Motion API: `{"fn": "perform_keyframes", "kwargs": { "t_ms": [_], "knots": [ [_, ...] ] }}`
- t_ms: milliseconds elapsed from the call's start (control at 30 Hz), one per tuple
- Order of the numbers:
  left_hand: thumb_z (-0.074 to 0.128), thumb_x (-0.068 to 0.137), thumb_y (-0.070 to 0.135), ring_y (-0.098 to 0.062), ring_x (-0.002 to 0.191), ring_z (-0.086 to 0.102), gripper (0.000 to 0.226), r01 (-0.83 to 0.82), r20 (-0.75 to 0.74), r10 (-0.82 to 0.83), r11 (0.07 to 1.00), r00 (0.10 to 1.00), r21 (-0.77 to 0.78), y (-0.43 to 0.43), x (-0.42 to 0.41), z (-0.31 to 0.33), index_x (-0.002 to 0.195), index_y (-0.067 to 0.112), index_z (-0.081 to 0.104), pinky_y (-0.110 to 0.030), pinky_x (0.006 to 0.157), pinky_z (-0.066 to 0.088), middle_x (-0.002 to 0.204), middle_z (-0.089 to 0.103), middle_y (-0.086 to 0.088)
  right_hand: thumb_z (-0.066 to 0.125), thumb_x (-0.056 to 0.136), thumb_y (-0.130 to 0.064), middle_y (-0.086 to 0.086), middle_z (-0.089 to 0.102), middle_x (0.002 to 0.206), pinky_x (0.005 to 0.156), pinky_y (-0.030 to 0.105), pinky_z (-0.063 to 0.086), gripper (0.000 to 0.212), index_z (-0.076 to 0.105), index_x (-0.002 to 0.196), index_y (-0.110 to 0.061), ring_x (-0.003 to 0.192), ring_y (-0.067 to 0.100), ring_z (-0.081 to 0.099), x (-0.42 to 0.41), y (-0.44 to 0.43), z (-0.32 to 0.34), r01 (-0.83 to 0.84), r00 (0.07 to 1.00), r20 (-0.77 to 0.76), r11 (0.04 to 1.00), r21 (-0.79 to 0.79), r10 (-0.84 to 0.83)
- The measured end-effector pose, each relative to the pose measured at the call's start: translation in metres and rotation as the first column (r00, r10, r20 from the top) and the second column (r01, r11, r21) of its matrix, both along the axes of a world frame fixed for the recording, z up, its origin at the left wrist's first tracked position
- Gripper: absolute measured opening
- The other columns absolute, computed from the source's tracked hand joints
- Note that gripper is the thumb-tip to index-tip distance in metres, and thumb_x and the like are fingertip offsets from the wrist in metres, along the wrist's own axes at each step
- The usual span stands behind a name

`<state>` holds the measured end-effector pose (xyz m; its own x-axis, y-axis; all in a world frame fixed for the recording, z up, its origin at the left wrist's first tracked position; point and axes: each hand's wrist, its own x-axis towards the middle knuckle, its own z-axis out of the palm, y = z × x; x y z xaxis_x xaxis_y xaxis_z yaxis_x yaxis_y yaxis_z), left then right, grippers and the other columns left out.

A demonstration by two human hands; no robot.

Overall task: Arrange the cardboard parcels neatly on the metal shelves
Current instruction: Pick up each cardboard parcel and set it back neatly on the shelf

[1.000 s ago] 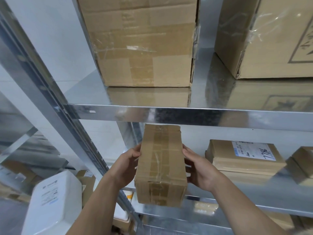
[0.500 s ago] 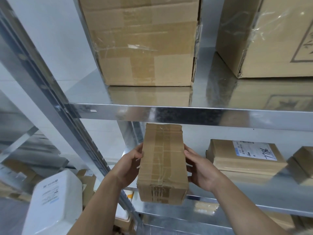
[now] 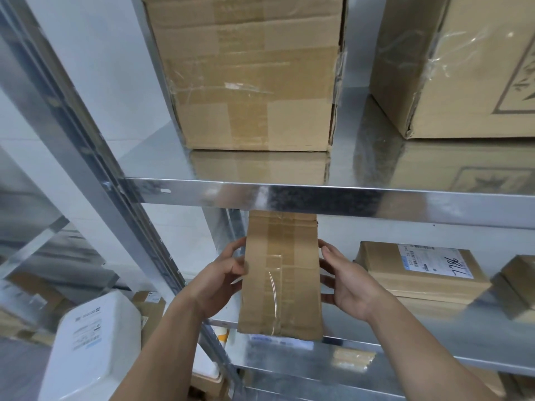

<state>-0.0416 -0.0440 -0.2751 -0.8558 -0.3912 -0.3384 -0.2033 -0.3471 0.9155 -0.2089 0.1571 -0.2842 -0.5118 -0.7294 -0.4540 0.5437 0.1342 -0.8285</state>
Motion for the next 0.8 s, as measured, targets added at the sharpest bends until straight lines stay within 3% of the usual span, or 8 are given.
{"fn": "perform_keyframes", "kwargs": {
  "t_ms": [300, 467, 600, 700, 800],
  "knots": [
    [0.06, 0.068, 0.016, -0.02, 0.09, 0.065, 0.059, -0.071, -0.017, 0.073, 0.994, 0.997, 0.079, 0.0009, 0.0028, -0.0002, 0.126, 0.023, 0.06, -0.036, 0.081, 0.051, 0.094, 0.071, -0.001, 0.046, 0.107, -0.042, 0.004, 0.071, 0.128, 0.085, 0.051, 0.057, 0.029, 0.068, 0.125, -0.033, 0.122, 0.03, 0.062, -0.0006, 0.0036, 0.0003, 0.033, 0.999, 0.015, 0.999, -0.041, -0.032],
    [0.057, 0.093, 0.023, -0.021, 0.094, 0.068, 0.029, -0.137, 0.003, 0.137, 0.984, 0.991, 0.113, 0.0048, 0.004, -0.0025, 0.121, 0.016, 0.065, -0.04, 0.082, 0.052, 0.101, 0.073, -0.002, 0.047, 0.106, -0.043, 0.005, 0.069, 0.128, 0.094, 0.059, 0.056, 0.032, 0.068, 0.123, -0.026, 0.123, 0.03, 0.061, 0.0003, 0.0044, 0.0, 0.057, 0.998, 0.023, 0.997, -0.05, -0.056],
    [0.047, 0.105, 0.039, -0.025, 0.105, 0.068, 0.035, -0.188, 0.054, 0.184, 0.978, 0.981, 0.09, 0.0019, 0.0036, -0.0052, 0.11, 0.011, 0.067, -0.047, 0.09, 0.054, 0.109, 0.073, -0.004, 0.047, 0.107, -0.042, 0.006, 0.07, 0.126, 0.082, 0.054, 0.058, 0.032, 0.067, 0.124, -0.024, 0.121, 0.029, 0.062, 0.0029, 0.004, 0.0028, 0.069, 0.998, 0.01, 0.997, -0.044, -0.069],
    [0.043, 0.106, 0.048, -0.032, 0.119, 0.064, 0.048, -0.212, 0.076, 0.207, 0.975, 0.975, 0.068, -0.0026, 0.0025, -0.007, 0.116, 0.01, 0.07, -0.055, 0.097, 0.054, 0.117, 0.072, -0.008, 0.047, 0.107, -0.04, 0.007, 0.07, 0.125, 0.077, 0.051, 0.059, 0.031, 0.067, 0.125, -0.025, 0.118, 0.029, 0.064, 0.0032, 0.0039, 0.0051, 0.085, 0.996, 0.008, 0.995, -0.054, -0.085],
    [0.048, 0.104, 0.05, -0.032, 0.117, 0.064, 0.042, -0.191, 0.061, 0.188, 0.981, 0.98, 0.034, -0.0007, 0.001, -0.0021, 0.121, 0.022, 0.075, -0.052, 0.087, 0.059, 0.125, 0.07, -0.007, 0.047, 0.107, -0.04, 0.009, 0.068, 0.127, 0.077, 0.051, 0.06, 0.031, 0.068, 0.125, -0.025, 0.117, 0.028, 0.064, 0.0024, 0.0014, 0.0055, 0.103, 0.995, -0.003, 0.992, -0.066, -0.103]
  ]
}}
